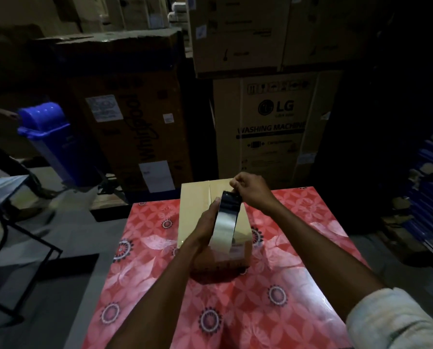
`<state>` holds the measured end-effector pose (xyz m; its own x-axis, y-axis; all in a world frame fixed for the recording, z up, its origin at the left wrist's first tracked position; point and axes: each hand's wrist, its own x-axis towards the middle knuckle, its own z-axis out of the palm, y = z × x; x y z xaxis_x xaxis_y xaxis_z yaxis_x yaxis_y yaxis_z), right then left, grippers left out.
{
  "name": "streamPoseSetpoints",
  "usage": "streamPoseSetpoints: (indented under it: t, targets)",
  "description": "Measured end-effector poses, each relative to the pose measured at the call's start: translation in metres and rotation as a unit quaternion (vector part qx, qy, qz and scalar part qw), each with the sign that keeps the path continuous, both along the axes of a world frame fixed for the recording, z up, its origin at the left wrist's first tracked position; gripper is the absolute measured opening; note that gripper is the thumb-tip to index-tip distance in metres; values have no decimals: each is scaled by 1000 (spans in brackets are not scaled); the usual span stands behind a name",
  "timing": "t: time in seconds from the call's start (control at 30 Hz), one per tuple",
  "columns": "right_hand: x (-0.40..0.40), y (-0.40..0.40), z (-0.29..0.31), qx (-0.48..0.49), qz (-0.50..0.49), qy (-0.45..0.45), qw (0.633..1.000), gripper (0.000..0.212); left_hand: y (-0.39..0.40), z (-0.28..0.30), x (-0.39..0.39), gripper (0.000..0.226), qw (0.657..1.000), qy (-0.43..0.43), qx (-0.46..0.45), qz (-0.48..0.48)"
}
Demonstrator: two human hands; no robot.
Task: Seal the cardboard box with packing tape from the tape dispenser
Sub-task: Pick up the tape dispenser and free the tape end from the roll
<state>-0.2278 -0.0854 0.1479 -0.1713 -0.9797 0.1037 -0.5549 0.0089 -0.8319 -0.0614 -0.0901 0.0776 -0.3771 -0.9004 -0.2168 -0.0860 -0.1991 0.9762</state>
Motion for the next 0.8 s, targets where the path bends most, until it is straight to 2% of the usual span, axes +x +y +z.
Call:
streamPoseSetpoints:
  t: [0.17,0.3,0.57,0.67,0.8]
  targets:
    - [-1,-30,-2,10,29,6,1000,14,-17,6,1,35,1000,-3,-22,2]
    - [-9,-53,-4,28,68,7,997,16,-32,-1,-7,36,999,2,-33,11]
    - [-22,-88,-13,57,120,-13,991,12,-52,-9,-19,41,996,-13,31,81]
    - [-21,-97,-12,60,148,-10,987,10,-67,-11,-15,47,996,5,12,92]
    - [-18,-108,-8,75,158,3,985,14,-91,6,-10,40,993,41,-51,97]
